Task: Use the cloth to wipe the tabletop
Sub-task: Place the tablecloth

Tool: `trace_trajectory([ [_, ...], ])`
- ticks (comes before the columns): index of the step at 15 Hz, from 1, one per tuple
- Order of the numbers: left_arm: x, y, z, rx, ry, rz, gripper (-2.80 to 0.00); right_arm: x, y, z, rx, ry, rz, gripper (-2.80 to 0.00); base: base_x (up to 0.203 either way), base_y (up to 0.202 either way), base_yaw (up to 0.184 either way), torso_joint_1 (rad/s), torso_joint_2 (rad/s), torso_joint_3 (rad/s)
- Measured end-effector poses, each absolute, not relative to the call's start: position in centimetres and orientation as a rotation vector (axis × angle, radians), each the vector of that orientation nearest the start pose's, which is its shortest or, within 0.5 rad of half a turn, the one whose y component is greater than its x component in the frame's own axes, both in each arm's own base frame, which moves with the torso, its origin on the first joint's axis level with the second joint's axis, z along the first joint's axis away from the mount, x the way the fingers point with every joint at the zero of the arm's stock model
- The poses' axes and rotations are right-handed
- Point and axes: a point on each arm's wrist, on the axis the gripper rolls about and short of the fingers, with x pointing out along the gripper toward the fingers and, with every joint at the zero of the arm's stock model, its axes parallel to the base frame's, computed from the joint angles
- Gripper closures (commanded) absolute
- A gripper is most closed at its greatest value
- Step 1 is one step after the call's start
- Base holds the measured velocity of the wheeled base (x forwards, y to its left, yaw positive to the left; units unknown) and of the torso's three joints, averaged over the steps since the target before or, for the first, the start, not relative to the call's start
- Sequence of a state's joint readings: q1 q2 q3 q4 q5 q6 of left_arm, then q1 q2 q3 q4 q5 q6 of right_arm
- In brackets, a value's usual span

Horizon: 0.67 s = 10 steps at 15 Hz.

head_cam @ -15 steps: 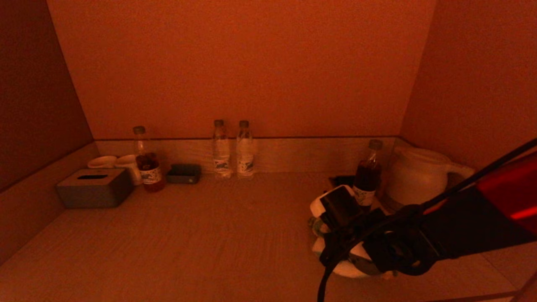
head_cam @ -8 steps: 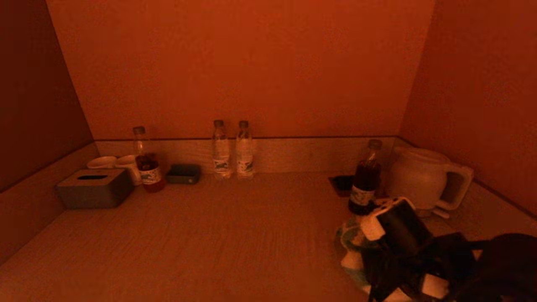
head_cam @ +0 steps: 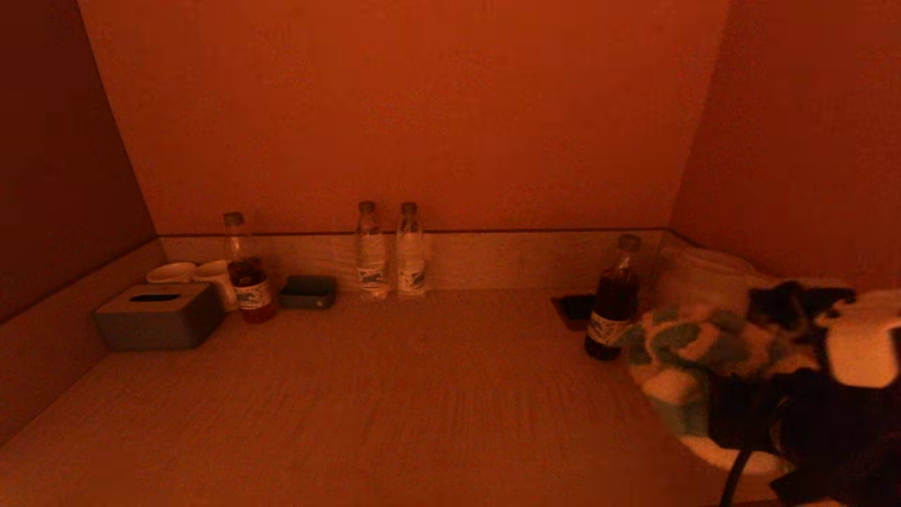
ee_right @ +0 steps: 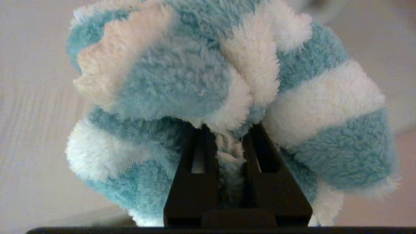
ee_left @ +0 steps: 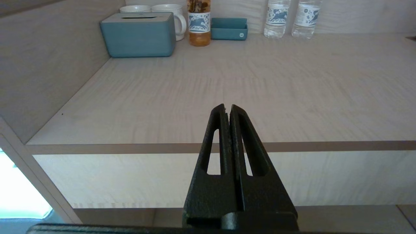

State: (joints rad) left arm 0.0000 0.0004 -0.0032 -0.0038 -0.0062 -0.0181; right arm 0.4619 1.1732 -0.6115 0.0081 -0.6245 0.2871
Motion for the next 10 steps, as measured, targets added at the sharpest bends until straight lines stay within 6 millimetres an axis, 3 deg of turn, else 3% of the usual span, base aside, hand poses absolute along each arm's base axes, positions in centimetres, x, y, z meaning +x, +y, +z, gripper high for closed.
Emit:
trace_trajectory([
  [2, -2.3, 0.0, 7.7, -0.018, -0.007, -0.006, 0.0, 13.3, 4.3, 20.8, -0.009, 0.388, -0.273, 0.0, 0.0, 0.0, 0.0, 0.0, 0.0, 0.0],
  [10, -2.3, 0.0, 7.7, -0.018, -0.008, -0.007, 0.0, 9.0, 2.0, 23.7, -0.024, 0.208, -0.288, 0.0, 0.0, 0.0, 0.0, 0.0, 0.0, 0.0],
])
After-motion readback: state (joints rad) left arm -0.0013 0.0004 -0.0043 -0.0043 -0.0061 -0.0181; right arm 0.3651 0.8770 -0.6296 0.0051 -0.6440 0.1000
